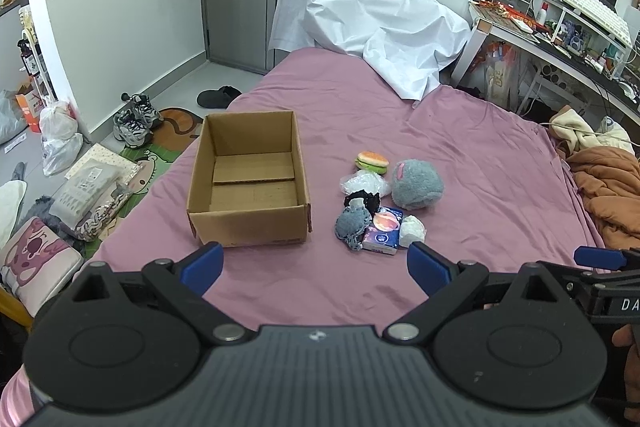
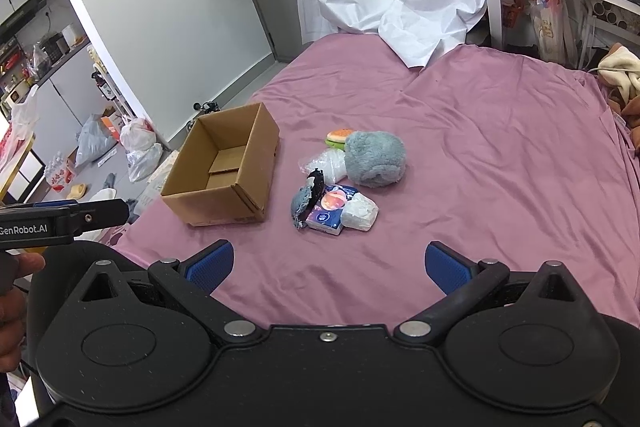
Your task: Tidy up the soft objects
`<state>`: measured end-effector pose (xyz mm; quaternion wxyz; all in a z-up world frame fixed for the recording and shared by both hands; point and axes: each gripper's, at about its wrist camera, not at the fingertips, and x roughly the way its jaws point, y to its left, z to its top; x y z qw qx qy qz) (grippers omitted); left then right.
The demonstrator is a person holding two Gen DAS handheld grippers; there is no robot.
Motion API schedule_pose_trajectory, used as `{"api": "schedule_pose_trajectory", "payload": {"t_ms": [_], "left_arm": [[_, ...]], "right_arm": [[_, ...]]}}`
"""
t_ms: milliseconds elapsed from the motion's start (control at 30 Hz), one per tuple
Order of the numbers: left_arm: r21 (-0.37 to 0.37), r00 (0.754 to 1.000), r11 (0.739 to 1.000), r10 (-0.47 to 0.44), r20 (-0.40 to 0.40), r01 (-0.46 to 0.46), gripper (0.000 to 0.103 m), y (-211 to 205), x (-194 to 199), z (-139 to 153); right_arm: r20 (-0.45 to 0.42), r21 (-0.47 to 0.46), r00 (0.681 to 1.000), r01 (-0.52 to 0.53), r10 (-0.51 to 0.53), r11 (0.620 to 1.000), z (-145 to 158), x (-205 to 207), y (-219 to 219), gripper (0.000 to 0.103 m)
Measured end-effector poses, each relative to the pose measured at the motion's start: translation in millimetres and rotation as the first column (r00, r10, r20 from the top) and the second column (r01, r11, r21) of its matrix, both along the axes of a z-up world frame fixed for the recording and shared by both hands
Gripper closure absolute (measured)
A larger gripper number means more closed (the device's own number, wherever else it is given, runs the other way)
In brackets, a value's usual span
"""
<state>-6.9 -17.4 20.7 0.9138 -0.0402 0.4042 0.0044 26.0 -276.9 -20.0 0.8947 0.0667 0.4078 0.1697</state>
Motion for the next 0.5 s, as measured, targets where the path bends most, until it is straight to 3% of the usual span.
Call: {"api": "schedule_pose_trajectory", "payload": {"t_ms": [500], "left_arm": [[-0.006, 1.0, 1.0, -0.002, -0.008, 0.002, 0.005, -9, 13, -4]], "right_arm": [[-0.017, 0.02, 1.0, 0.012, -0.012, 1.0, -6, 9, -5, 0.0]]}}
